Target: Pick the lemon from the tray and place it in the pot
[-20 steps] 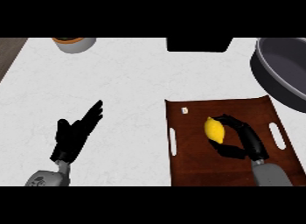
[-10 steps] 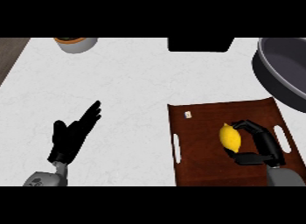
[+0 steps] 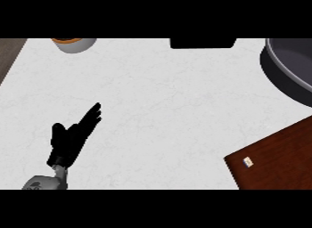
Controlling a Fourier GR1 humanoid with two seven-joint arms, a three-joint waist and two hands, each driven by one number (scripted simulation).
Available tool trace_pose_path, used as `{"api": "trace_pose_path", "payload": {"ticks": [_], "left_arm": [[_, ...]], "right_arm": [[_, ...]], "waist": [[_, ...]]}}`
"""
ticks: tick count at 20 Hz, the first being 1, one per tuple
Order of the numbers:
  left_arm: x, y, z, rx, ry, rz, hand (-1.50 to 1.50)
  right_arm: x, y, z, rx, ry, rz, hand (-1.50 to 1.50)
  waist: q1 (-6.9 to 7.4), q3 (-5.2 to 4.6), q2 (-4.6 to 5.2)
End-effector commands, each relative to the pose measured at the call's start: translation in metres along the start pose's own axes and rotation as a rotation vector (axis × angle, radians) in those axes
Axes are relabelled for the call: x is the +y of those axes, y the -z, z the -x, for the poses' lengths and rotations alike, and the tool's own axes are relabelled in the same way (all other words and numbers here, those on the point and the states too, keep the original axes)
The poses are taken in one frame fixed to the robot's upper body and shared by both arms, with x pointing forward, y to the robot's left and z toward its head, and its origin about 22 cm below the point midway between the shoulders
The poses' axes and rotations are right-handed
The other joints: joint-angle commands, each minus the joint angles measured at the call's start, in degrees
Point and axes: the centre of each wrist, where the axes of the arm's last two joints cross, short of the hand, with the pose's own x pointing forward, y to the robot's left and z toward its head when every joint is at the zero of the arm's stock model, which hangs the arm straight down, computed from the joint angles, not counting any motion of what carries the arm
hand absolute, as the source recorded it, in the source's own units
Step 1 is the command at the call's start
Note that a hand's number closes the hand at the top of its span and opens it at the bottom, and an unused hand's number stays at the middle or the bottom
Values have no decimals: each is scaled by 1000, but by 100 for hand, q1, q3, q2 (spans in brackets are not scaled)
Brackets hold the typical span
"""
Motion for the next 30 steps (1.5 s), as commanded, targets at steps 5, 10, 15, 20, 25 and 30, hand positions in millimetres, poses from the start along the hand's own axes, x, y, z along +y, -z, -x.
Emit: {"api": "trace_pose_path", "payload": {"ticks": [5,10,15,20,25,30], "left_arm": [[6,14,-10,-22,8,19,0],[-18,16,-3,14,-4,30,0],[-10,11,-6,-11,12,29,0],[8,15,-2,4,13,24,0],[-7,17,-7,-1,22,29,0],[0,2,6,-6,29,47,0]], "right_arm": [[-49,-8,-10,-54,-163,128,150],[-77,8,-41,-98,-296,153,150],[-89,18,-60,-139,-421,153,150],[-102,57,-117,-136,-496,177,150],[-69,109,-150,-123,-550,176,150],[-32,142,-164,-80,-640,96,150]], "waist": [[196,8,22],[178,-7,-4],[178,-16,-21],[153,-35,-31],[240,-35,-20],[239,-41,-35]]}}
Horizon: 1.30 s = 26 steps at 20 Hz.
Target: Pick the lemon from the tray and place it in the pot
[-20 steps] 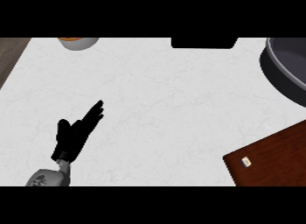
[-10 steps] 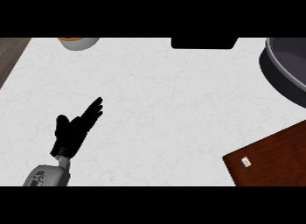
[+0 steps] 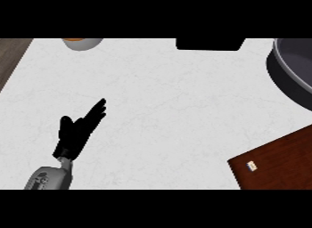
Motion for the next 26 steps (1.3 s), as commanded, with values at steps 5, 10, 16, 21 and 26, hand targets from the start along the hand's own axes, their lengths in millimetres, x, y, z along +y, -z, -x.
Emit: {"api": "trace_pose_path", "payload": {"ticks": [5,10,16,21,26], "left_arm": [[-2,-12,10,11,8,21,0],[-33,5,-4,-9,15,46,0],[-4,5,-8,-9,30,54,0],[-20,4,-8,-36,13,45,0],[-9,7,-8,-28,29,52,0]], "right_arm": [[33,44,-48,40,-164,-102,150],[61,57,-62,57,-249,-174,150],[92,63,-76,99,-630,-187,150],[112,63,-74,274,-649,-390,150],[119,65,-77,501,-655,-531,-150]], "waist": [[87,3,17],[184,13,79],[279,2,117],[318,10,120],[355,13,153]]}}
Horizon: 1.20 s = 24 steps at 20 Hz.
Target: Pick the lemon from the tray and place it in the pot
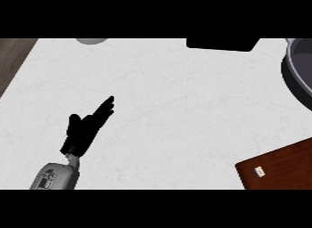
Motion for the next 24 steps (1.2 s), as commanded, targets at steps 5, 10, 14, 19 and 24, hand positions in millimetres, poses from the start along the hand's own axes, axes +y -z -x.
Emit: {"api": "trace_pose_path", "payload": {"ticks": [5,10,14,19,24], "left_arm": [[-5,-4,7,16,-16,-28,0],[11,-8,11,20,-17,-44,0],[5,0,-5,-9,-17,-38,0],[8,-7,-3,1,-20,-33,0],[6,-2,1,1,-26,-69,0]], "right_arm": [[30,6,-46,-56,189,-42,-150],[-3,5,-52,-225,593,194,-150],[-23,3,-47,-198,862,350,-150],[-45,-4,-1,-123,1023,542,-150],[-60,-18,51,-197,1143,612,-150]], "waist": [[-88,21,-22],[-212,30,-55],[-173,38,-15],[-199,25,-36],[-345,20,-41]]}}
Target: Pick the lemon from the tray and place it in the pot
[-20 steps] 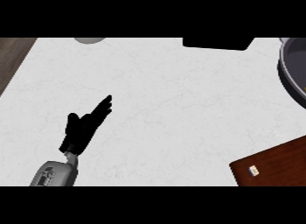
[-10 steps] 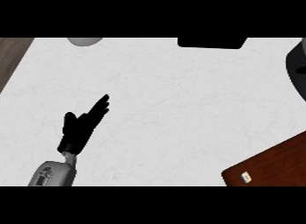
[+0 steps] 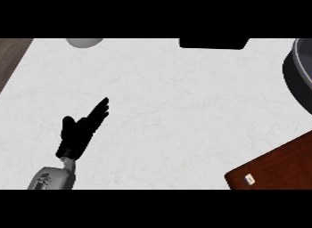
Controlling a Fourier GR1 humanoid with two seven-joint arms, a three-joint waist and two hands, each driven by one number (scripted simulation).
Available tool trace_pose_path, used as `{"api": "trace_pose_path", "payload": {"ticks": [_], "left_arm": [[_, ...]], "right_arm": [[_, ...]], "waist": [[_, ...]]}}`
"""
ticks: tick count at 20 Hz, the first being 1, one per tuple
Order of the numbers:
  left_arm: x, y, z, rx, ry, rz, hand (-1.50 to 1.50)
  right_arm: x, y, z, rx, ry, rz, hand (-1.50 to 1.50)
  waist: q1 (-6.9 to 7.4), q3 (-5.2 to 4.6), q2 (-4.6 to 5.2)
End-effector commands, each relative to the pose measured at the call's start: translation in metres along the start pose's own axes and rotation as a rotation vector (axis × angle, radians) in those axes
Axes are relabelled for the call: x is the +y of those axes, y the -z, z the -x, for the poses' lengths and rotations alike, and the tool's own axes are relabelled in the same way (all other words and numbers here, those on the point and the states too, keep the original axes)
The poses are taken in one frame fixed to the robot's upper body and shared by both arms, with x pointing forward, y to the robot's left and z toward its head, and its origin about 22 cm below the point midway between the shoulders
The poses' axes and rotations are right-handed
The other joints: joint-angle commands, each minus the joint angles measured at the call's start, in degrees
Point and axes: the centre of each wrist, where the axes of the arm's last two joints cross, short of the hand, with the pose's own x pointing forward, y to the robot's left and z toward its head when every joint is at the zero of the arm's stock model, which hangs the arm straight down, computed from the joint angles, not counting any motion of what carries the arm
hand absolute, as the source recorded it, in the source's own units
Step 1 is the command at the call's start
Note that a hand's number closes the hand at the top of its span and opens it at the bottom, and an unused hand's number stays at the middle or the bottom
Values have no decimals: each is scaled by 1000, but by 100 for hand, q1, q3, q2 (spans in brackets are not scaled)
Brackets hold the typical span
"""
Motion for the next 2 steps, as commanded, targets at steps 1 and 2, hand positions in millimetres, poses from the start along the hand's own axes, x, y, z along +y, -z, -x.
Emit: {"api": "trace_pose_path", "payload": {"ticks": [1,2], "left_arm": [[-4,-4,2,18,-1,8,0],[14,-3,4,1,-14,-4,0]], "right_arm": [[-39,-5,23,-27,93,88,-150],[-43,-4,21,-37,115,95,-150]], "waist": [[-22,3,-5],[-20,-2,10]]}}
